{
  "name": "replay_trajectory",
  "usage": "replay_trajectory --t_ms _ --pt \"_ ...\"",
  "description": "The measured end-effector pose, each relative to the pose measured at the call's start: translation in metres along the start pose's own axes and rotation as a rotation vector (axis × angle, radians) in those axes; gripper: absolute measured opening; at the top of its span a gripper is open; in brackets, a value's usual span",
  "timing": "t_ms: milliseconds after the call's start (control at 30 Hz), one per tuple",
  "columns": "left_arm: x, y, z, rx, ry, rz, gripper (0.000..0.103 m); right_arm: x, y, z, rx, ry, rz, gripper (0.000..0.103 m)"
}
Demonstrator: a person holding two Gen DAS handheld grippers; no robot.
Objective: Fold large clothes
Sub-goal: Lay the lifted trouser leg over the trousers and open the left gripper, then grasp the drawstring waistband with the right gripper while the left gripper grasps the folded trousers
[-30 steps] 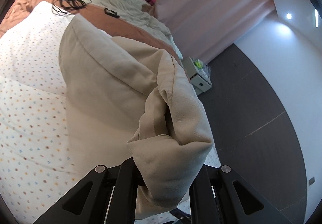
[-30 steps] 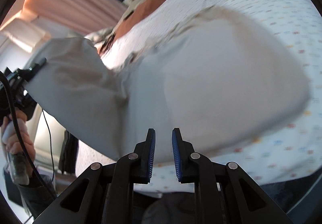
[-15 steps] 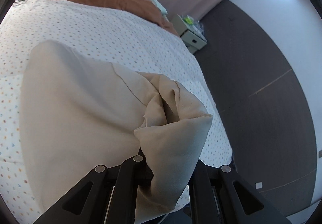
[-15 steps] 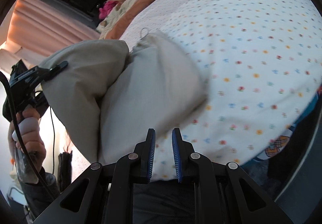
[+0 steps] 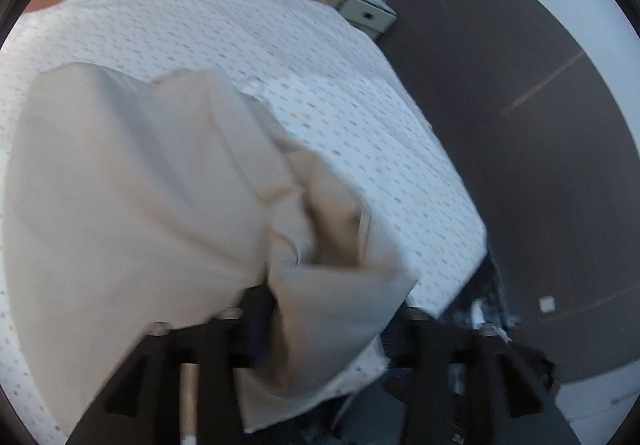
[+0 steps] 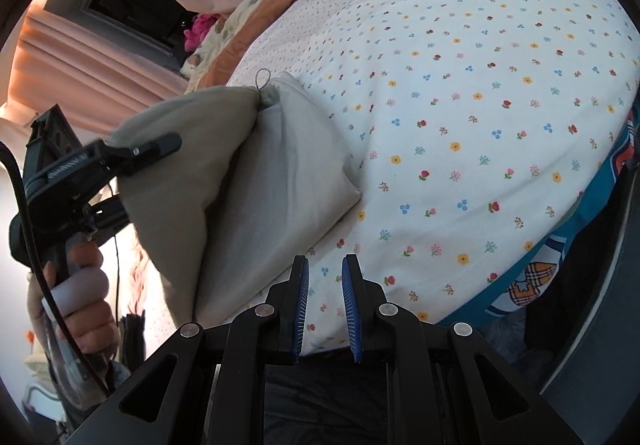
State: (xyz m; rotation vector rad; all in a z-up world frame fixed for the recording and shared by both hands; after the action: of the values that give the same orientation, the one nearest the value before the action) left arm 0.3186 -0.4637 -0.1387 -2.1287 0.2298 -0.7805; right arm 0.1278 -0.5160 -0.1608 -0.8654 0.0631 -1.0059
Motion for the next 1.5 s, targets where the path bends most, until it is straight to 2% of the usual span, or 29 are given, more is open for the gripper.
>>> replay_trajectory --t_ms 33,100,133,267,567,700,800,833,867,900,1000,1067,1167,1267,1333,1500 --pt "-0.001 -0.001 -0.002 -0.017 0.016 0.006 0.064 0.000 0.001 0.001 0.008 0.000 0.001 0.027" --pt "0.000 -0.009 -0.001 -0.029 0.046 -0.007 0.068 0.003 0.002 0.003 0.024 0.003 -0.005 0.050" --pt "0.000 -0.014 0.002 -0.023 0.051 -0.014 0.068 0.005 0.002 0.005 0.033 0.002 -0.013 0.052" --pt "-0.003 -0.041 0.029 0.016 0.010 -0.057 0.069 0.012 0.012 0.018 0.087 -0.007 -0.012 0.053" --pt "-0.024 -0.115 0.139 0.235 -0.142 -0.144 0.069 0.022 0.068 0.044 0.154 0.000 0.061 0.053" --pt "-0.049 -0.131 0.187 0.318 -0.229 -0.152 0.069 0.029 0.090 0.040 0.133 0.036 0.061 0.053" --pt "-0.069 -0.133 0.217 0.361 -0.283 -0.123 0.068 0.033 0.103 0.039 0.143 0.055 0.065 0.053" --pt "-0.073 -0.133 0.224 0.360 -0.300 -0.118 0.068 0.035 0.106 0.039 0.144 0.058 0.063 0.052" --pt "-0.078 -0.132 0.230 0.356 -0.318 -0.112 0.068 0.037 0.109 0.041 0.140 0.056 0.056 0.046" --pt "-0.084 -0.132 0.236 0.351 -0.332 -0.105 0.068 0.042 0.110 0.043 0.133 0.050 0.049 0.035" --pt "-0.092 -0.124 0.249 0.323 -0.362 -0.081 0.068 0.052 0.106 0.048 0.168 0.032 0.014 0.018" --pt "-0.091 -0.113 0.246 0.305 -0.374 -0.071 0.067 0.058 0.100 0.053 0.176 0.003 -0.016 0.015" --pt "-0.092 -0.100 0.243 0.281 -0.372 -0.050 0.057 0.065 0.088 0.061 0.178 -0.037 -0.057 0.013" --pt "-0.090 -0.087 0.232 0.250 -0.366 -0.029 0.041 0.068 0.077 0.057 0.175 -0.031 -0.078 0.012" --pt "-0.087 -0.082 0.224 0.231 -0.354 -0.024 0.024 0.070 0.072 0.048 0.164 -0.016 -0.090 0.012" --pt "-0.078 -0.075 0.206 0.211 -0.318 -0.026 0.020 0.070 0.067 0.022 0.136 0.027 -0.084 0.012"
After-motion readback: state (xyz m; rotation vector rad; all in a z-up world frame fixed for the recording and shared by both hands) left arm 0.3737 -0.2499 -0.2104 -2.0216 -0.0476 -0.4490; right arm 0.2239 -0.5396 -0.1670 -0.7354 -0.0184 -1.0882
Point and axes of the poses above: each gripper's, at about its wrist camera, not at the fingertips, and y roughly the way its jaws point, z to its left, x to its top, the point moved 4 cm from there along y, roughly the way its jaws point, and after that the axes turned 4 degrees about y, right-handed, at the moved point
